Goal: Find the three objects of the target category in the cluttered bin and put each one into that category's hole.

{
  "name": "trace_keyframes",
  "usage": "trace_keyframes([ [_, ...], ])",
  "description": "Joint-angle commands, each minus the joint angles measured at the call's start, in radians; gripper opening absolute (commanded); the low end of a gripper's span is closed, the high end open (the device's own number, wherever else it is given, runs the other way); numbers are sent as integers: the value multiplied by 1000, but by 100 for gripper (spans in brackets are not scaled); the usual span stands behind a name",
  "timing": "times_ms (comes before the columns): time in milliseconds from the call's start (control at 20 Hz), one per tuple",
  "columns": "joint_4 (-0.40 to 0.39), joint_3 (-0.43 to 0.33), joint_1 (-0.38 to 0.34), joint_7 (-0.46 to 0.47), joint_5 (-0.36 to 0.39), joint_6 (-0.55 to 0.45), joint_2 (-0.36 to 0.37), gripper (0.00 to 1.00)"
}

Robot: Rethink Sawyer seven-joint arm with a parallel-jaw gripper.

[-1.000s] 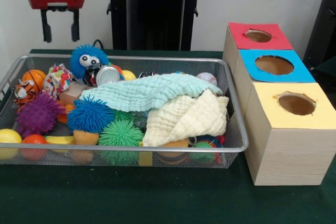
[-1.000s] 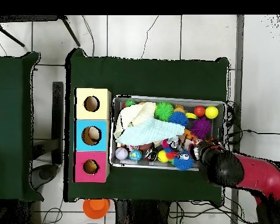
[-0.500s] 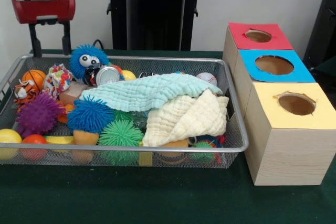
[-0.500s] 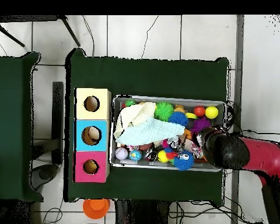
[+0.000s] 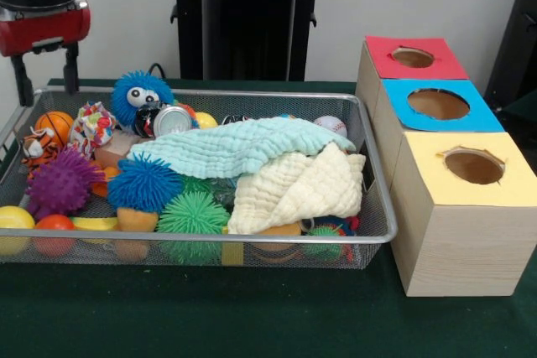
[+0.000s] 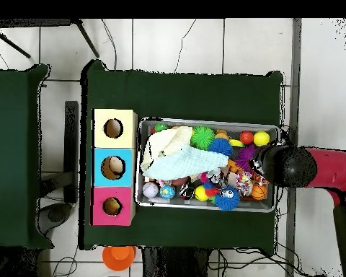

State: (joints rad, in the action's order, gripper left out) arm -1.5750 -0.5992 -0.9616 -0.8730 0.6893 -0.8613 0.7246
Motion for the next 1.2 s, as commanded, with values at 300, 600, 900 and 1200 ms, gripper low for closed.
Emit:
trace_keyframes([
  [300,165,-40,21,376,101,-77,-81,100],
  [600,102,-47,2,342,56,-43,-64,100],
  [900,49,-54,-20,306,15,-27,-54,100],
  [1200,49,-52,-32,308,8,-19,-65,100],
])
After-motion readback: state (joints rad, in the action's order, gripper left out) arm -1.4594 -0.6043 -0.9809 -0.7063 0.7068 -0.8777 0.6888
